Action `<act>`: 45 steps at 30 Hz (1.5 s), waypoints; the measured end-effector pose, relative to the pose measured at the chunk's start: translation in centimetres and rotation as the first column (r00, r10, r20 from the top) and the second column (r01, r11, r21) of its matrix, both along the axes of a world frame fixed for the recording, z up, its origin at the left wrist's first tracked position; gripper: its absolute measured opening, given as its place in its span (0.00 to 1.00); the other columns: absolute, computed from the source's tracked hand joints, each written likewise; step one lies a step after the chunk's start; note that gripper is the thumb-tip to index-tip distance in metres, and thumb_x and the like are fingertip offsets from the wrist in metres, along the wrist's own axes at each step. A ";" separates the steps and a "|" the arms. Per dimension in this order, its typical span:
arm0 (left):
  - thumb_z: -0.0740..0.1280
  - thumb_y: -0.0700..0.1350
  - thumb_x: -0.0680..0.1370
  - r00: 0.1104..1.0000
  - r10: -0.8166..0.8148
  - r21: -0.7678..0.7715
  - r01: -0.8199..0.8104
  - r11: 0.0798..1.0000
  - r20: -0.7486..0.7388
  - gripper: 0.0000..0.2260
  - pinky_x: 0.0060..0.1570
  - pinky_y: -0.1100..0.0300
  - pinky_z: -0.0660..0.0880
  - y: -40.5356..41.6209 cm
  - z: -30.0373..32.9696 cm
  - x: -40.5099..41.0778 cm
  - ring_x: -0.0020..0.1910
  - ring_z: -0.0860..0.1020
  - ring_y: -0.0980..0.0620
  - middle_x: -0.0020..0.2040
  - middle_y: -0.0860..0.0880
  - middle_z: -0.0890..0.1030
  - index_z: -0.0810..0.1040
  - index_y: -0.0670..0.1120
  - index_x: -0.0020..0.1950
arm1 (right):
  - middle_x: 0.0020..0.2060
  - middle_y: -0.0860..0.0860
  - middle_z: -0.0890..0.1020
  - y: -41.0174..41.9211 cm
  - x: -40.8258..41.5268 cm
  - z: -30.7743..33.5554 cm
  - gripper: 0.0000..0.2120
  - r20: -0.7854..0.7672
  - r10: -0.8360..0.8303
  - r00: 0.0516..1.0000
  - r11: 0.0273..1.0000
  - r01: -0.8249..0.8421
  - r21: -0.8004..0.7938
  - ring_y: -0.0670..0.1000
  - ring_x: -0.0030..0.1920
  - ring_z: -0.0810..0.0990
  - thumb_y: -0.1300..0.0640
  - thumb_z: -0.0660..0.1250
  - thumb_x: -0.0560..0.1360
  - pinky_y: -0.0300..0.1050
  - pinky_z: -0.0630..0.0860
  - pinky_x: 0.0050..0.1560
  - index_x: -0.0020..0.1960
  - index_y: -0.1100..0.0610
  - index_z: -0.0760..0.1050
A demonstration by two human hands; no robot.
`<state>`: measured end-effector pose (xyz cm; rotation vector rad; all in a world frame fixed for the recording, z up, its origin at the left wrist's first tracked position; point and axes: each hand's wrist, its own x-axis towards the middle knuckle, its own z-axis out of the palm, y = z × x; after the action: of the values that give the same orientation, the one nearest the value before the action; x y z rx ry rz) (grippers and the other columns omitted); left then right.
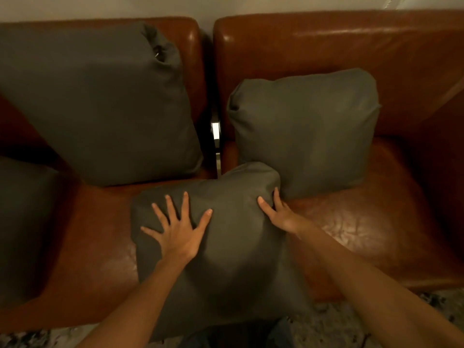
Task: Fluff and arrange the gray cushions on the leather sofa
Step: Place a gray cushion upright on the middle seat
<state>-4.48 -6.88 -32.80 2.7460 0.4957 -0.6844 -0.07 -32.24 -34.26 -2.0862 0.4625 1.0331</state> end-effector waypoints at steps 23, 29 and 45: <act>0.70 0.66 0.69 0.725 0.678 -0.855 -0.272 0.442 0.120 0.43 0.72 0.49 0.62 -18.9 5.0 20.6 0.71 0.66 0.50 0.73 0.52 0.67 0.56 0.53 0.78 | 0.71 0.47 0.68 -21.9 16.3 7.5 0.45 0.381 -0.635 0.672 0.757 0.445 0.478 0.53 0.67 0.72 0.30 0.72 0.63 0.54 0.72 0.66 0.75 0.40 0.59; 0.71 0.62 0.71 0.776 0.587 -0.863 -0.116 0.492 0.230 0.35 0.69 0.54 0.66 -23.0 7.1 21.0 0.66 0.71 0.54 0.68 0.55 0.72 0.63 0.53 0.74 | 0.65 0.46 0.74 -24.9 13.0 8.3 0.33 0.431 -0.790 0.436 0.612 0.536 0.581 0.49 0.62 0.75 0.36 0.71 0.70 0.52 0.74 0.64 0.70 0.45 0.65; 0.70 0.58 0.74 0.996 0.081 -0.941 0.001 0.337 0.031 0.31 0.63 0.55 0.68 -46.9 9.2 22.3 0.64 0.71 0.53 0.69 0.54 0.72 0.64 0.53 0.74 | 0.61 0.46 0.73 -38.8 -2.6 8.6 0.27 0.397 -0.895 -0.202 0.111 0.762 0.638 0.44 0.57 0.76 0.42 0.70 0.74 0.41 0.74 0.53 0.66 0.47 0.63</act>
<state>17.80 -53.77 -23.62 1.5824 0.0504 -0.5730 -2.67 -71.03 -25.70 -1.1916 1.0655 -0.7056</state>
